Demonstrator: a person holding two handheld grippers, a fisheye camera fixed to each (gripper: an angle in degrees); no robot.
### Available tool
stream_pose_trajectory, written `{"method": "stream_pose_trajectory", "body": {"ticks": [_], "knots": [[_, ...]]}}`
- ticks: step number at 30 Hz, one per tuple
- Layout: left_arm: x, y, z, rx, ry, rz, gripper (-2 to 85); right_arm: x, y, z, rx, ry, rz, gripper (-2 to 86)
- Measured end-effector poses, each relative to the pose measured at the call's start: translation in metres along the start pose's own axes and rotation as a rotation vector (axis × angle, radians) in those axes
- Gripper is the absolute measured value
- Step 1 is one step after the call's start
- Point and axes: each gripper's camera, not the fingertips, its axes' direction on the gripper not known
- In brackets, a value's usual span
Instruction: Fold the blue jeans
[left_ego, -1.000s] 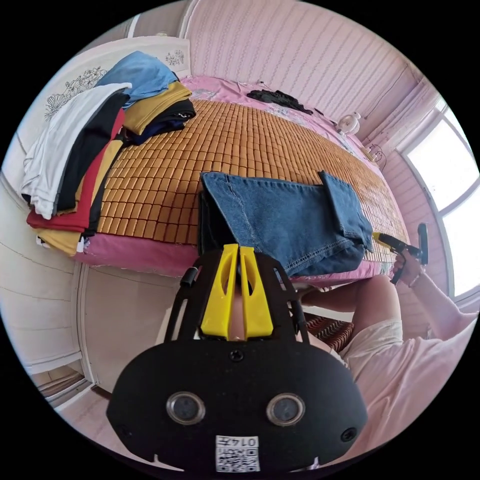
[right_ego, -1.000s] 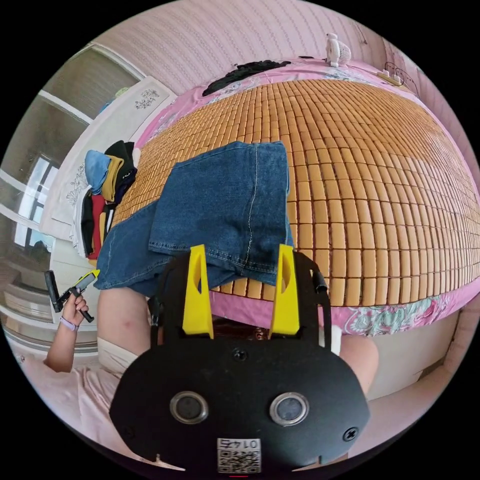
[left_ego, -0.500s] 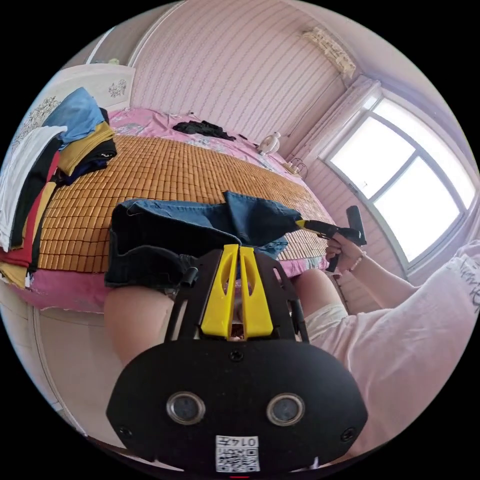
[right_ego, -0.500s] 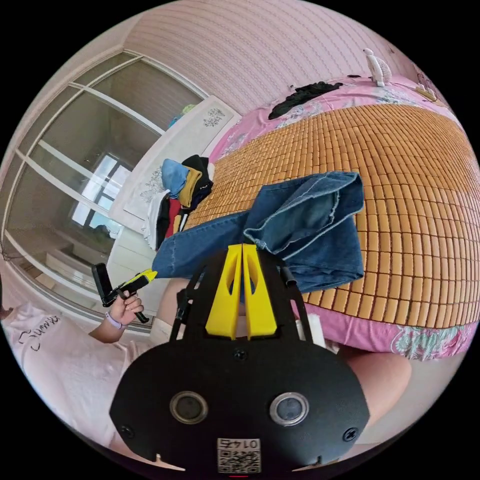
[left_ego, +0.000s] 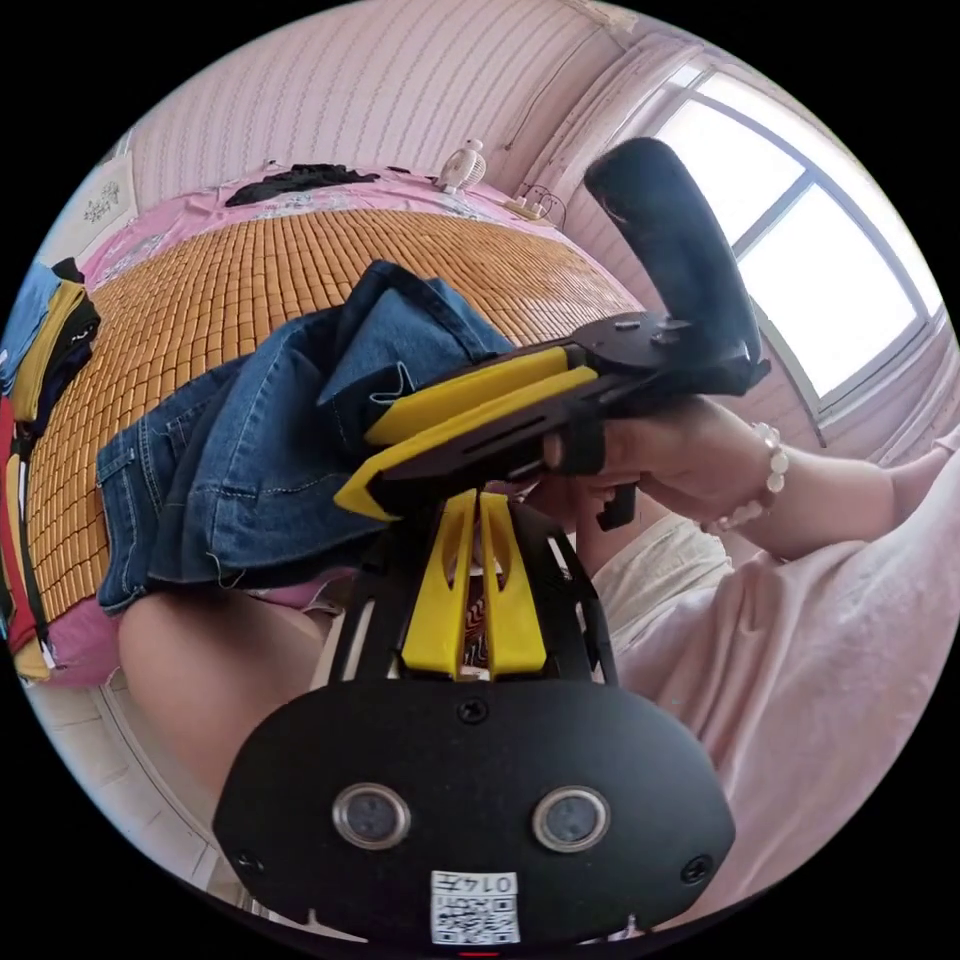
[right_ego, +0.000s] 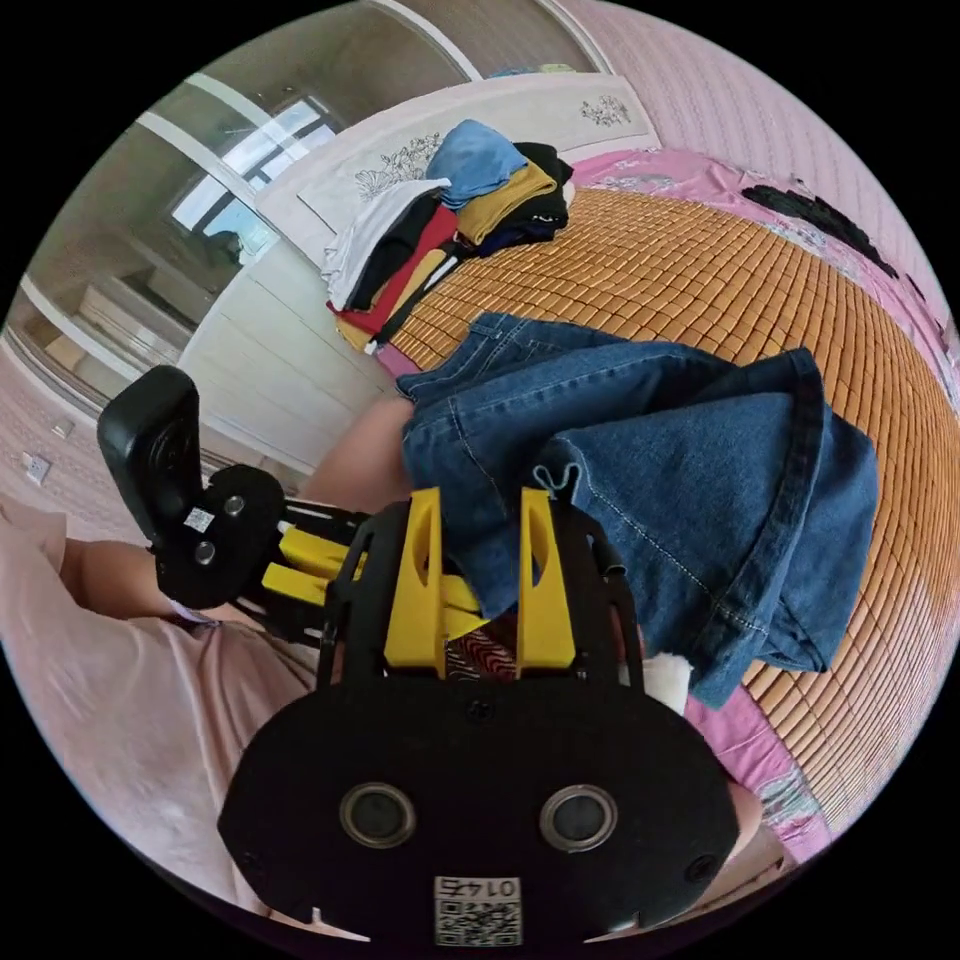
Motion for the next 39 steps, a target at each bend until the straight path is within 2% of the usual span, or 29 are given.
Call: {"method": "stream_pose_trajectory", "body": {"ticks": [2, 5, 6, 11, 14, 16, 18, 21, 27, 31, 34, 35, 37, 39], "knots": [[-0.010, 0.005, -0.001, -0.043, 0.085, -0.022, -0.9, -0.029, -0.008, 0.039, -0.112, 0.204, -0.183, 9.6], [-0.033, 0.018, -0.026, -0.008, 0.211, -0.100, -0.9, -0.055, -0.013, 0.074, -0.170, 0.290, -0.299, 10.4], [-0.041, 0.023, -0.040, 0.015, 0.202, -0.125, -0.7, -0.060, -0.014, 0.080, -0.167, 0.311, -0.315, 10.7], [-0.083, 0.044, -0.098, 0.188, -0.063, -0.293, 2.1, -0.095, -0.023, 0.123, -0.260, 0.454, -0.497, 9.6], [-0.114, 0.058, -0.120, 0.297, -0.118, -0.428, 5.4, -0.106, -0.019, 0.131, -0.271, 0.549, -0.627, 7.0], [-0.128, 0.060, -0.127, 0.332, -0.162, -0.465, 7.7, -0.103, -0.019, 0.123, -0.250, 0.531, -0.622, 5.5], [-0.151, 0.055, -0.125, 0.316, -0.206, -0.515, 9.7, -0.097, -0.020, 0.110, -0.202, 0.505, -0.567, 4.1], [-0.191, 0.038, -0.109, 0.284, -0.127, -0.583, 10.6, -0.088, -0.020, 0.071, -0.119, 0.496, -0.450, 2.5], [-0.232, -0.034, -0.076, 0.174, -0.186, -0.557, 10.8, -0.027, -0.001, -0.080, 0.133, 0.686, -0.237, 0.6], [-0.244, -0.074, -0.055, 0.087, -0.240, -0.535, 11.0, 0.088, 0.036, -0.233, 0.235, 0.810, 0.083, 0.1], [-0.247, -0.099, -0.043, 0.022, -0.355, -0.508, 12.1, 0.187, 0.075, -0.330, 0.197, 1.039, 0.274, 0.3], [-0.248, -0.107, -0.038, 0.000, -0.391, -0.497, 12.8, 0.231, 0.097, -0.366, 0.194, 1.094, 0.431, 0.6], [-0.251, -0.117, -0.033, -0.023, -0.421, -0.488, 13.4, 0.292, 0.137, -0.407, 0.201, 1.101, 0.743, 1.4], [-0.258, -0.128, -0.021, -0.078, -0.407, -0.495, 13.6, 0.326, 0.169, -0.421, 0.242, 1.004, 0.886, 2.9]]}}
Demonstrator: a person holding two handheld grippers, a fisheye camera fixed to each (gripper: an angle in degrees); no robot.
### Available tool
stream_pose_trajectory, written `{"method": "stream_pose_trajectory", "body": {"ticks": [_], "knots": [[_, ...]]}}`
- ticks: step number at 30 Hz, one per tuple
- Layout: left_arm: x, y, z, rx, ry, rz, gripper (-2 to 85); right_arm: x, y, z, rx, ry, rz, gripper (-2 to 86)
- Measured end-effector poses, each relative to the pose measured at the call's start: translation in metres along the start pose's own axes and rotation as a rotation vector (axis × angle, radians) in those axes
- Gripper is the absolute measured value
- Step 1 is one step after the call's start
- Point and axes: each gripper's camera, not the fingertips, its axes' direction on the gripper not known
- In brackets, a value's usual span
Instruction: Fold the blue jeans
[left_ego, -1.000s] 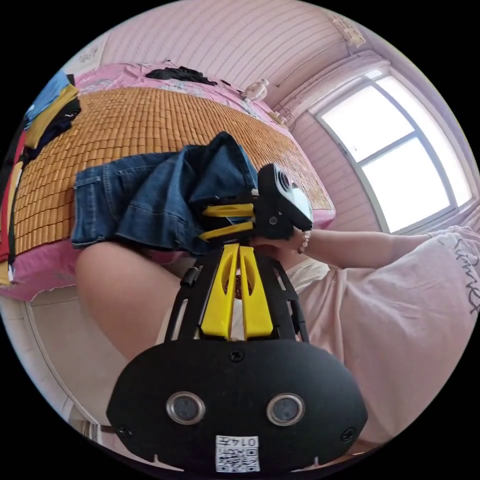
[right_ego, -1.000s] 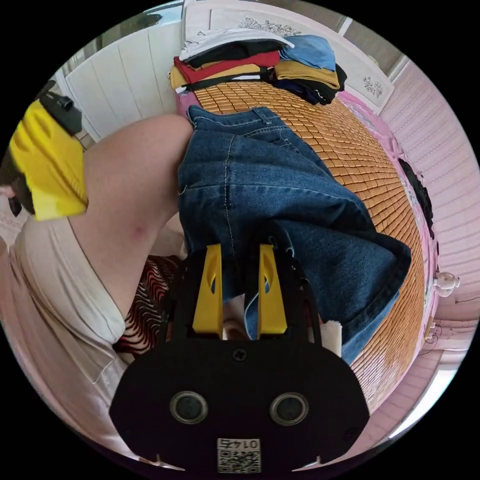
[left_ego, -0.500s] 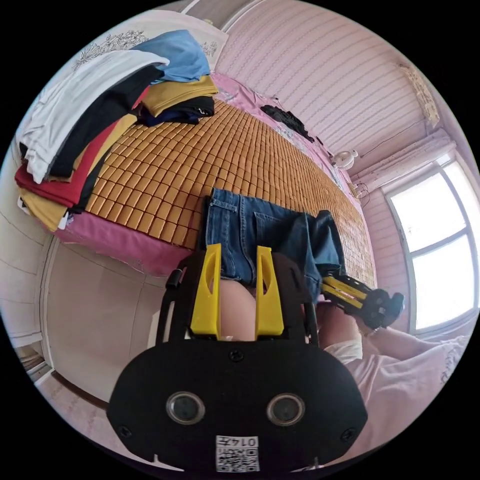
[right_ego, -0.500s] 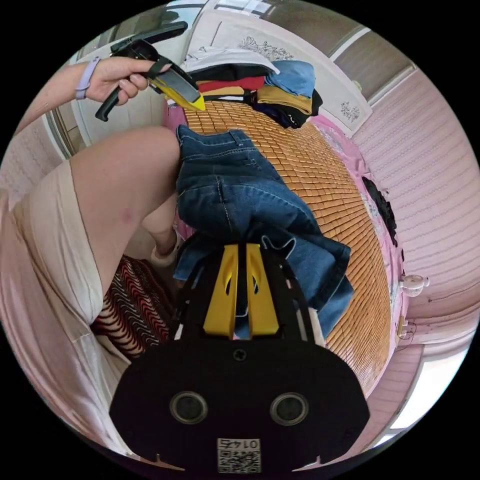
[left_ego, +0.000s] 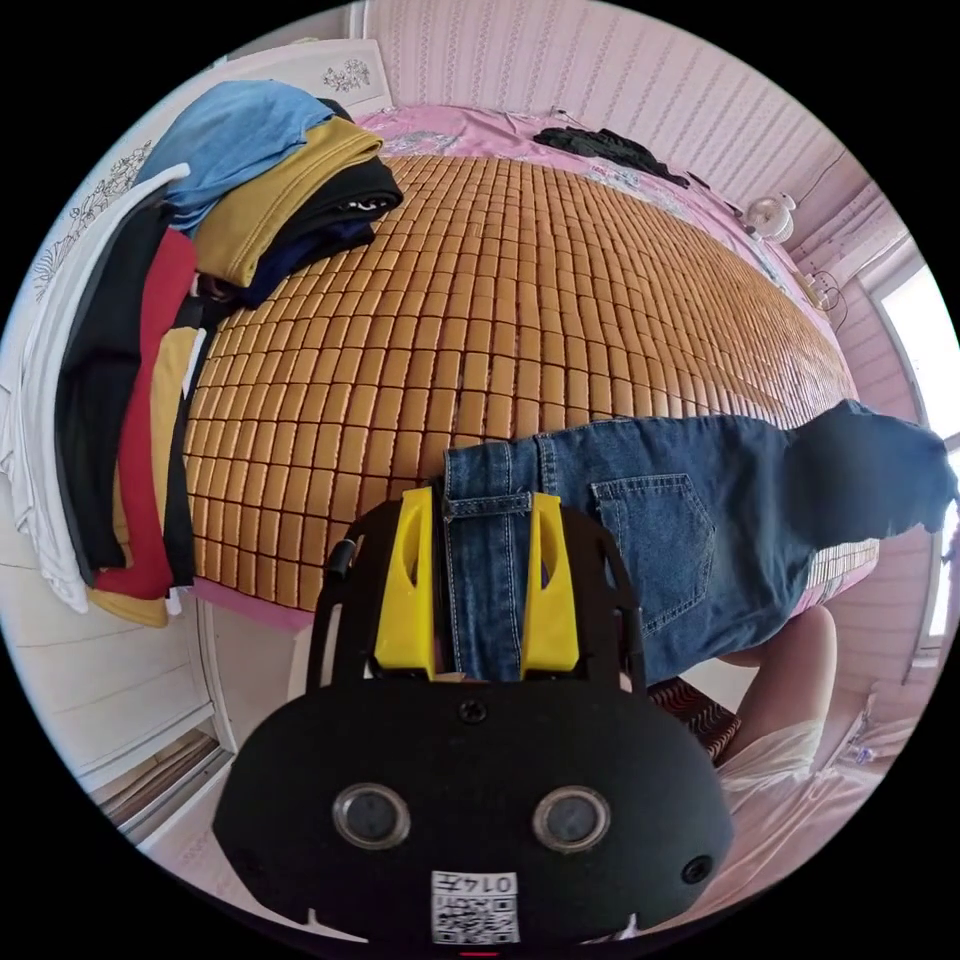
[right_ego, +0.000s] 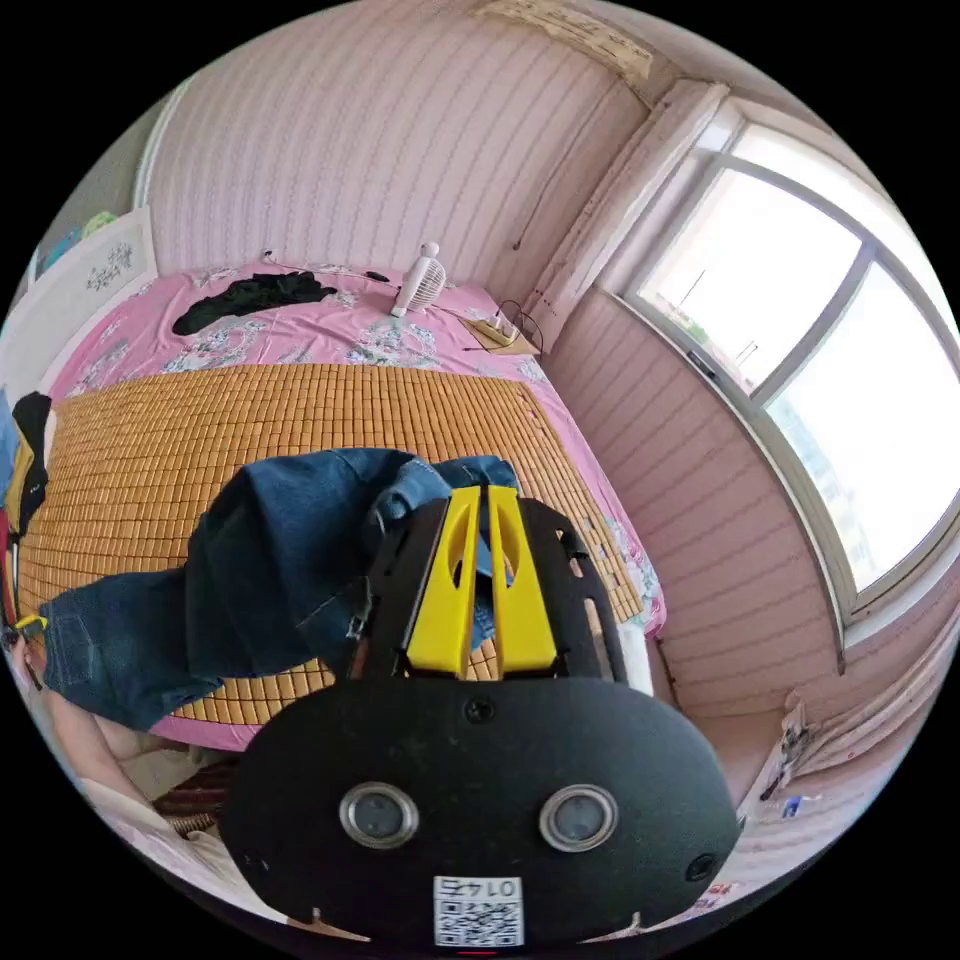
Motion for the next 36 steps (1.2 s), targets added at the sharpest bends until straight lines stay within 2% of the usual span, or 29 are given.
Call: {"method": "stream_pose_trajectory", "body": {"ticks": [3, 5, 8, 12, 15, 17, 19, 21, 24, 25, 30, 33, 36], "knots": [[0.005, -0.009, 0.018, -0.069, 0.039, -0.002, 13.9, 0.001, 0.018, 0.037, -0.003, -0.145, 0.035, 10.2], [0.011, -0.011, 0.017, -0.049, 0.023, 0.021, 13.8, -0.041, 0.040, 0.076, -0.059, -0.213, -0.097, 13.4], [0.013, -0.020, 0.016, -0.088, 0.017, 0.030, 13.4, -0.096, 0.057, 0.126, -0.192, -0.254, -0.231, 13.8], [0.018, -0.033, 0.013, -0.118, 0.002, 0.061, 10.2, -0.122, 0.052, 0.169, -0.270, -0.269, -0.217, 13.1], [0.020, -0.046, 0.009, -0.125, -0.022, 0.066, 8.0, -0.114, 0.038, 0.193, -0.280, -0.177, -0.140, 13.0], [0.022, -0.056, 0.006, -0.135, -0.042, 0.088, 7.0, -0.095, 0.027, 0.202, -0.221, 0.010, -0.085, 11.6], [0.024, -0.067, 0.000, -0.131, -0.073, 0.112, 5.9, -0.077, 0.020, 0.213, -0.213, 0.091, -0.038, 9.6], [0.028, -0.083, -0.012, -0.091, -0.139, 0.133, 5.1, -0.058, 0.015, 0.231, -0.261, 0.051, -0.001, 8.9], [0.031, -0.101, -0.040, -0.009, -0.186, 0.130, 4.9, -0.034, 0.010, 0.264, -0.387, -0.131, 0.046, 7.8], [0.030, -0.104, -0.047, 0.012, -0.183, 0.125, 4.9, -0.029, 0.011, 0.272, -0.408, -0.229, 0.035, 5.6], [0.025, -0.109, -0.130, 0.236, -0.049, 0.165, 4.8, 0.002, 0.002, 0.262, -0.397, -0.320, -0.006, 1.1], [0.007, -0.084, -0.173, 0.356, 0.071, 0.171, 4.7, 0.042, 0.002, 0.224, -0.246, -0.438, 0.081, 0.3], [-0.022, -0.043, -0.198, 0.419, 0.105, 0.163, 4.6, 0.084, 0.016, 0.163, -0.068, -0.540, 0.125, 0.0]]}}
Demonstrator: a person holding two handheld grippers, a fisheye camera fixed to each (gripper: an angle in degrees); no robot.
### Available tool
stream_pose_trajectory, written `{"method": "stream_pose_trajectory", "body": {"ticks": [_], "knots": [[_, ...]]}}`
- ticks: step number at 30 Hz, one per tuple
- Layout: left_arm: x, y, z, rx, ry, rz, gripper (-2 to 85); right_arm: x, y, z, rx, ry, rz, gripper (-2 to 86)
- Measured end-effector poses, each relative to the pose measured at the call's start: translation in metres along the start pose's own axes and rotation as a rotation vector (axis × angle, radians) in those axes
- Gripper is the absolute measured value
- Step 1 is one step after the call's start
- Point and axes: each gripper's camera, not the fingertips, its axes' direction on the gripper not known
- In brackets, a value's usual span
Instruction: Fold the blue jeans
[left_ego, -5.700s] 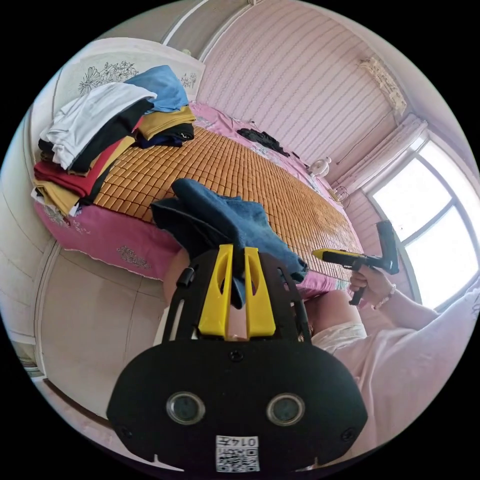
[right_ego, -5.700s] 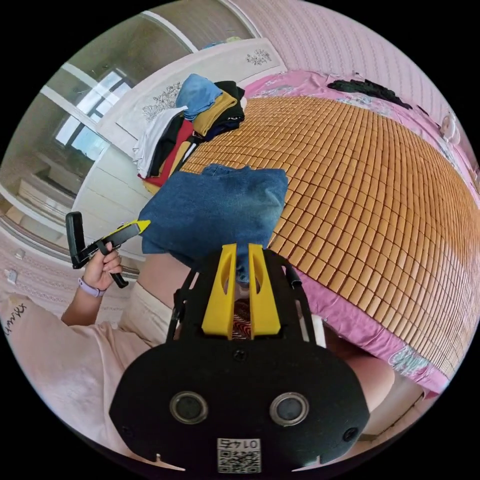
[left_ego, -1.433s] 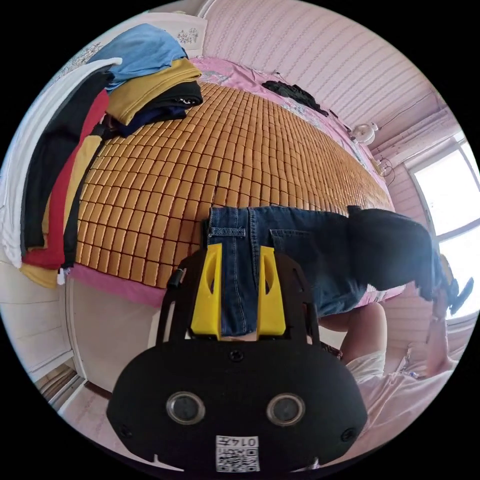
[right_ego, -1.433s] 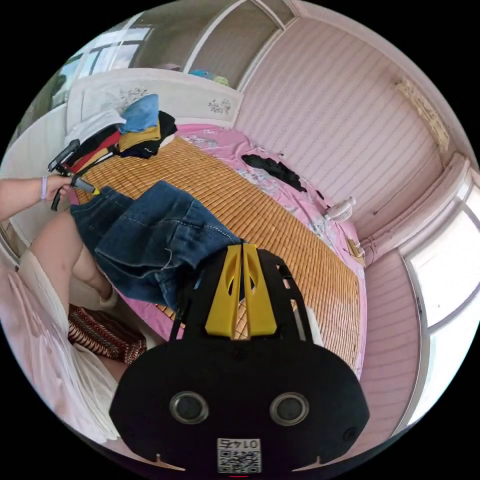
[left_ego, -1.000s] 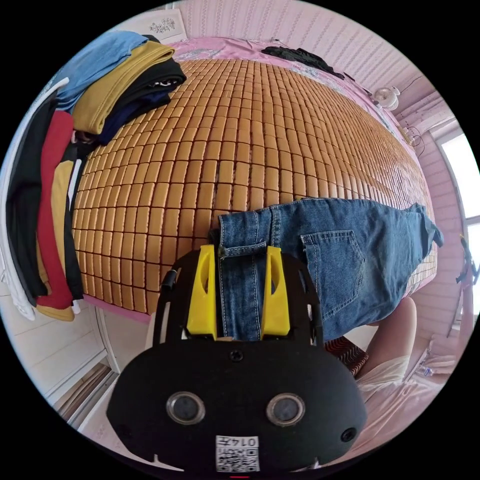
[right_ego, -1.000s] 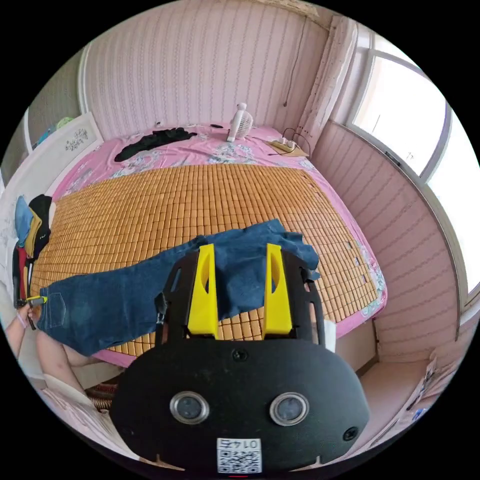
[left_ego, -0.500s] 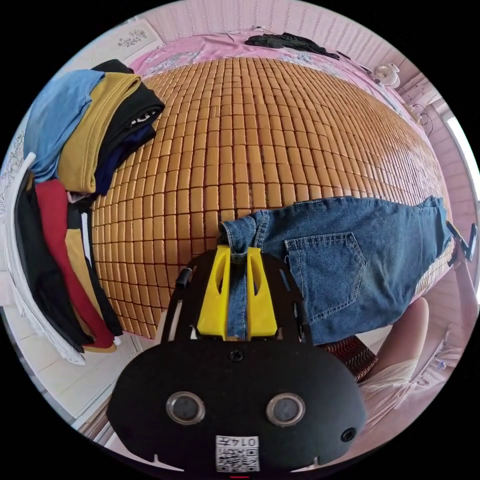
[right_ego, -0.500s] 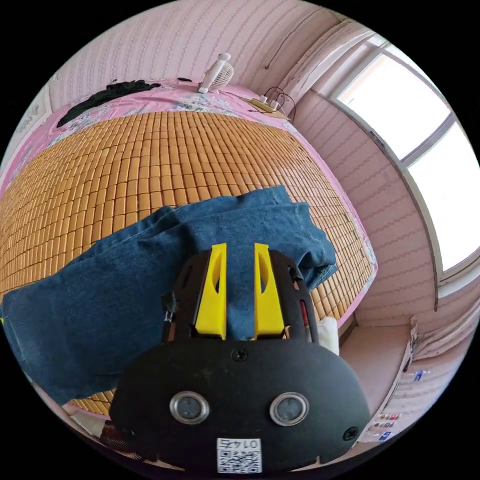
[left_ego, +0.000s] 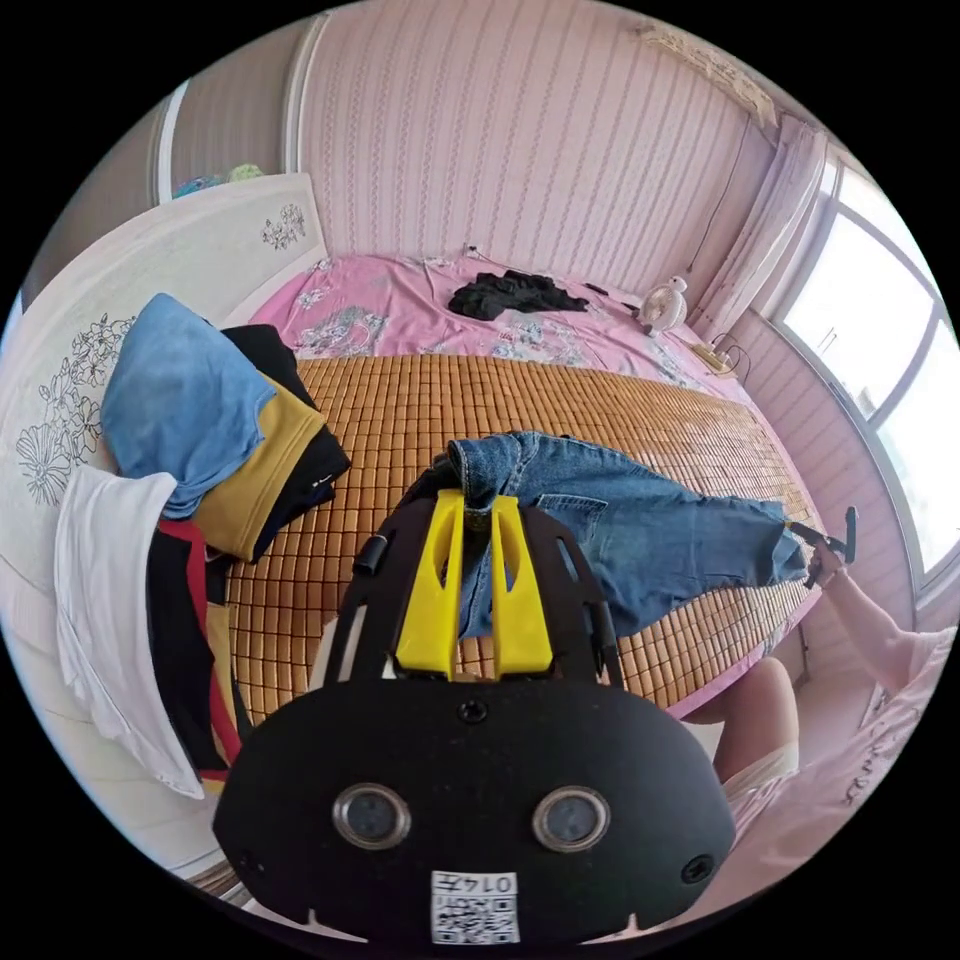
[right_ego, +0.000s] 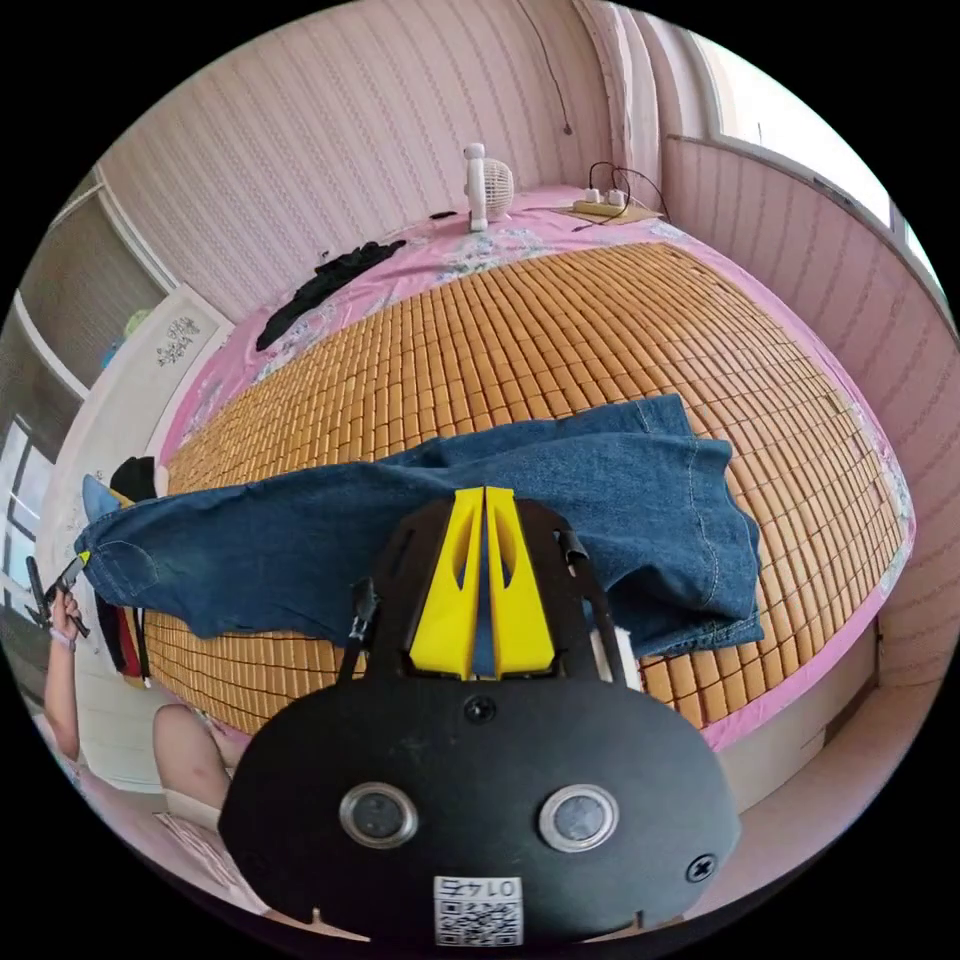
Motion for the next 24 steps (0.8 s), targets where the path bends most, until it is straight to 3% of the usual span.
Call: {"method": "stream_pose_trajectory", "body": {"ticks": [3, 5, 6, 8, 11, 15, 21, 24], "knots": [[-0.030, 0.058, -0.034, 0.030, -0.004, -0.059, 4.5, -0.007, 0.057, -0.087, 0.248, -0.016, -0.105, -0.1], [-0.053, 0.111, -0.050, 0.064, -0.006, -0.147, 4.7, 0.004, 0.124, -0.127, 0.357, 0.088, -0.058, -0.2], [-0.070, 0.151, -0.054, 0.071, 0.000, -0.235, 4.8, 0.010, 0.139, -0.129, 0.325, 0.096, -0.033, -0.2], [-0.092, 0.210, -0.051, 0.010, 0.020, -0.371, 5.2, 0.032, 0.191, -0.115, 0.075, 0.075, 0.059, -0.1], [-0.118, 0.288, -0.054, -0.002, 0.097, -0.566, 6.2, 0.033, 0.231, -0.099, -0.087, 0.095, 0.111, 0.2], [-0.124, 0.320, -0.061, -0.006, 0.147, -0.587, 5.6, 0.021, 0.214, -0.087, -0.073, 0.057, 0.109, 1.2], [-0.124, 0.319, -0.075, -0.001, 0.121, -0.524, 4.5, -0.023, 0.113, -0.042, -0.117, -0.092, 0.039, 7.9], [-0.120, 0.318, -0.083, -0.008, 0.102, -0.481, 4.3, -0.037, 0.064, -0.016, -0.121, -0.117, 0.104, 9.3]]}}
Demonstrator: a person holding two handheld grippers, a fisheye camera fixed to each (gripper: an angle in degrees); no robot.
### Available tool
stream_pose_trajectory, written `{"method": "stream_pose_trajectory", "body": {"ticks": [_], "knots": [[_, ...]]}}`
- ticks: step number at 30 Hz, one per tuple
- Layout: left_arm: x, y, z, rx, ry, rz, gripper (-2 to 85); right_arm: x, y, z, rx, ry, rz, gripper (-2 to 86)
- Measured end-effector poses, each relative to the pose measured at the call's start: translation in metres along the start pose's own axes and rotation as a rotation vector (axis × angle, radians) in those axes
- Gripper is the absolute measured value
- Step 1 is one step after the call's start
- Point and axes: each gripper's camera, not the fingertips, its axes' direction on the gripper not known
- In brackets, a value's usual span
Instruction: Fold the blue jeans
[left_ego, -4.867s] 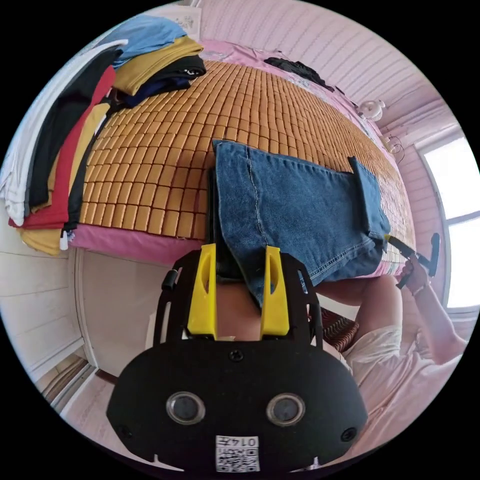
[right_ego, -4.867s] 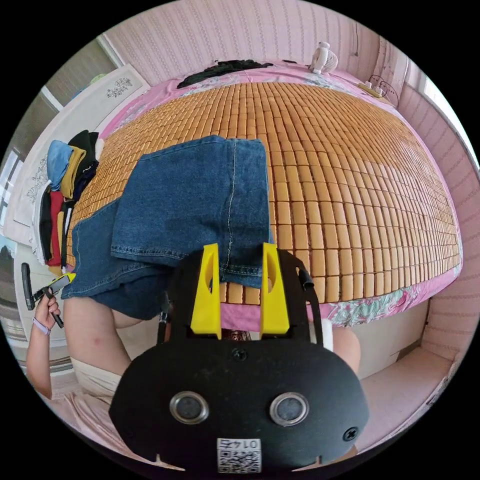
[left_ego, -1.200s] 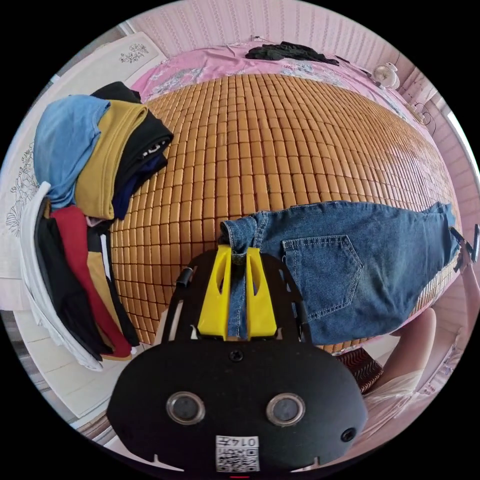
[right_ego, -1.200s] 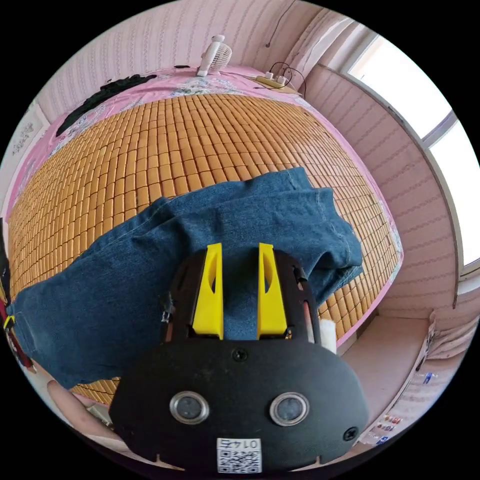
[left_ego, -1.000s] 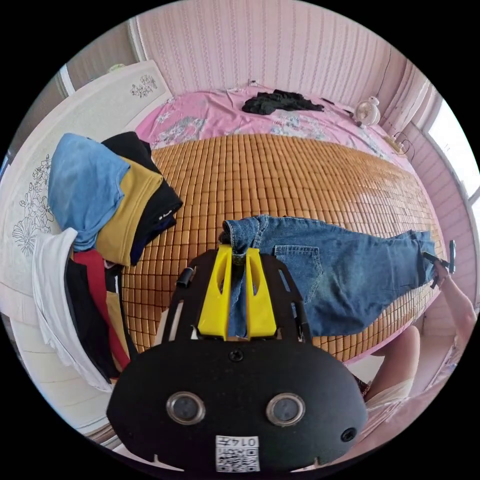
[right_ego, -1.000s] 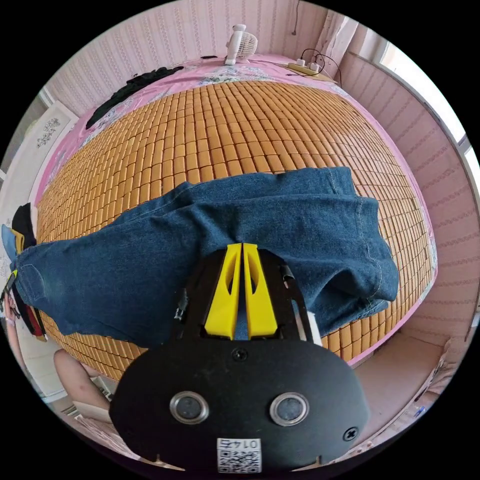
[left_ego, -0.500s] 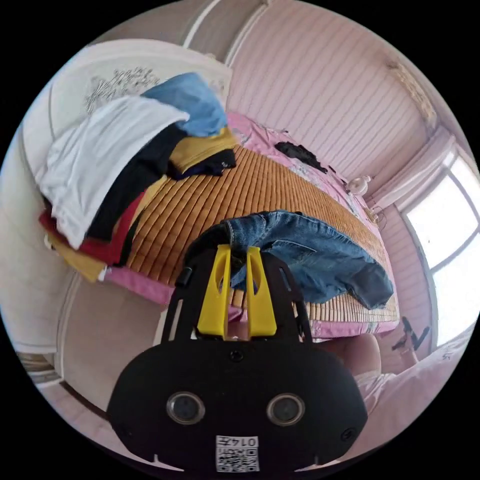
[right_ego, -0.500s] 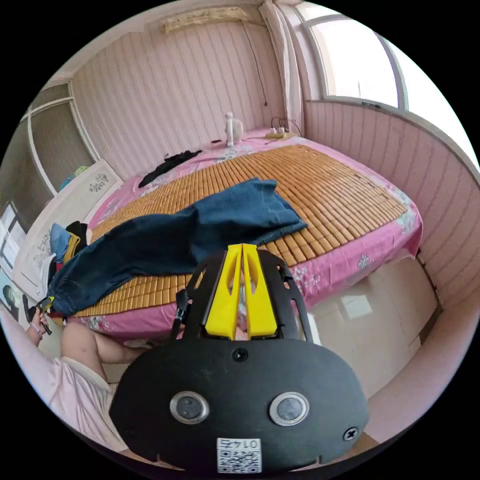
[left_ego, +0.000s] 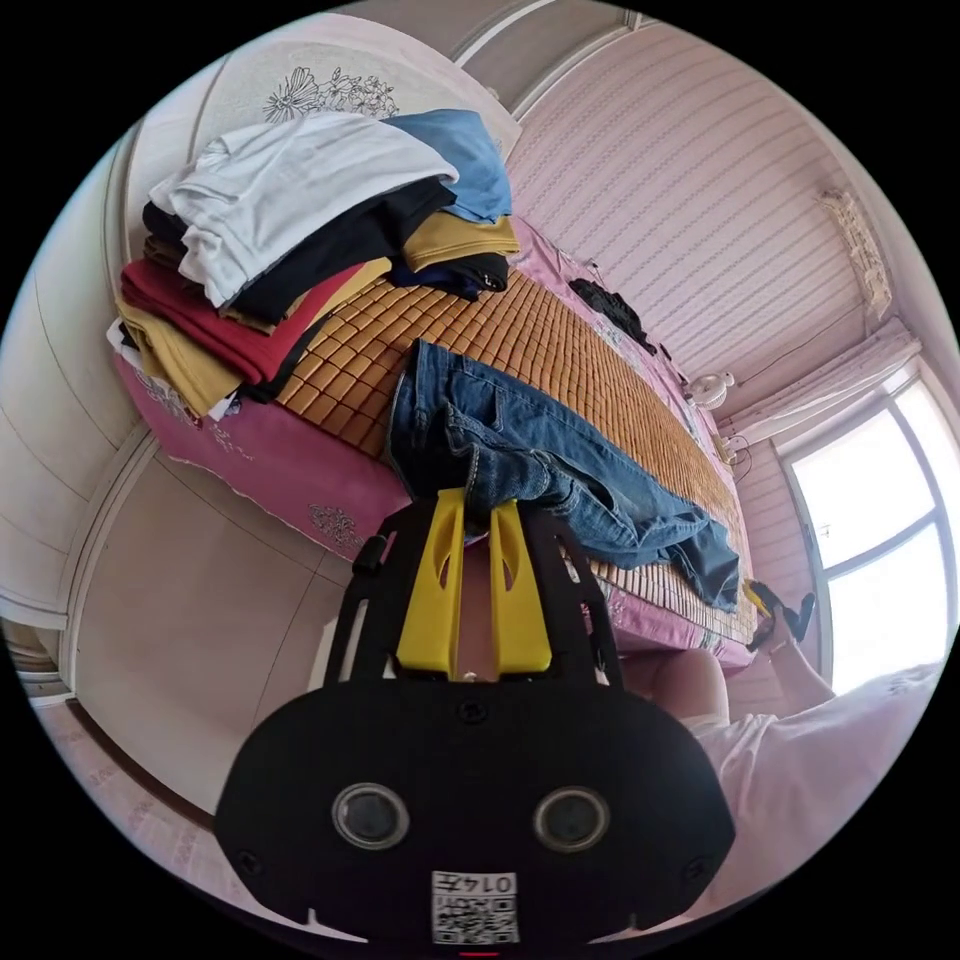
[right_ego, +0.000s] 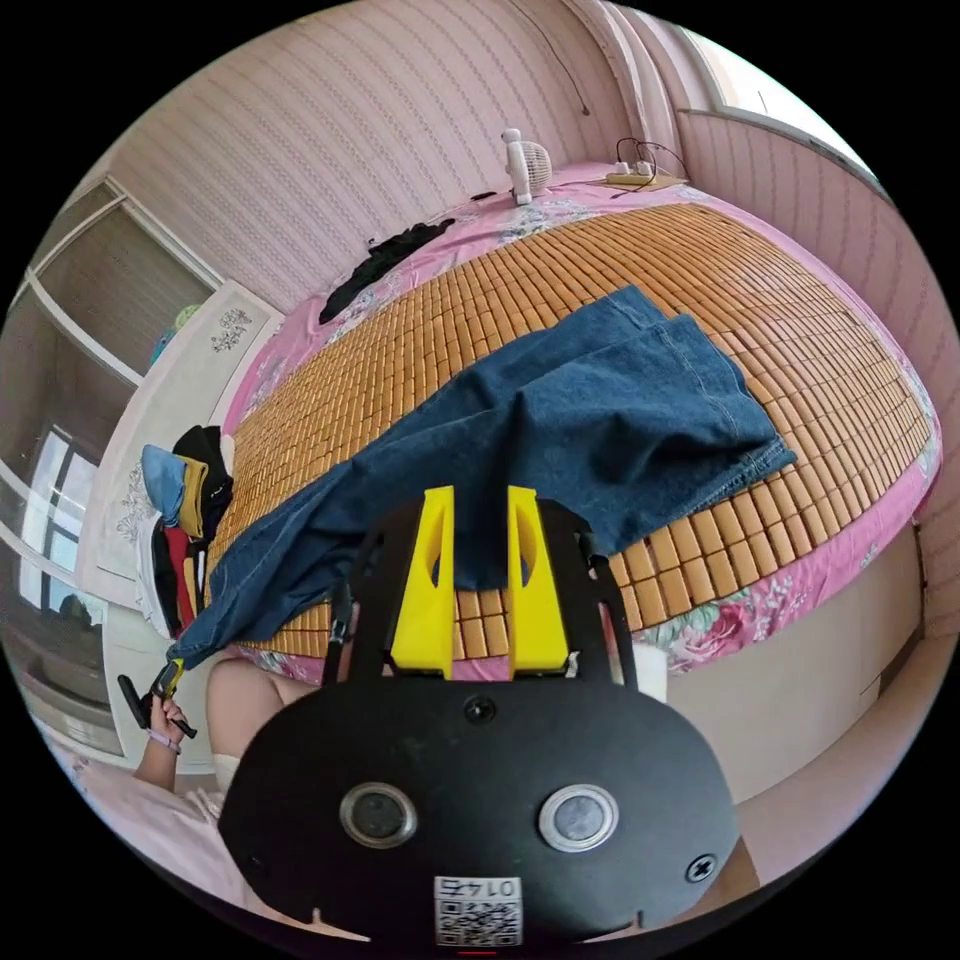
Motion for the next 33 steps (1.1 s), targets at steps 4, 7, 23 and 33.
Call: {"method": "stream_pose_trajectory", "body": {"ticks": [4, 7, 23, 33], "knots": [[0.006, -0.002, -0.004, -0.029, -0.049, 0.049, 4.3, -0.003, -0.061, 0.042, -0.088, 0.036, 0.147, 11.5], [0.007, -0.005, -0.002, -0.048, -0.078, 0.059, 4.3, 0.019, -0.078, 0.087, -0.262, 0.057, 0.278, 7.7], [-0.033, 0.022, -0.006, -0.066, -0.085, -0.155, 5.9, 0.110, 0.135, -0.062, -0.136, 0.153, 0.258, 2.6], [-0.012, -0.001, -0.026, -0.165, -0.411, -0.049, 3.0, -0.029, 0.032, 0.011, -0.131, 0.132, -0.199, 0.6]]}}
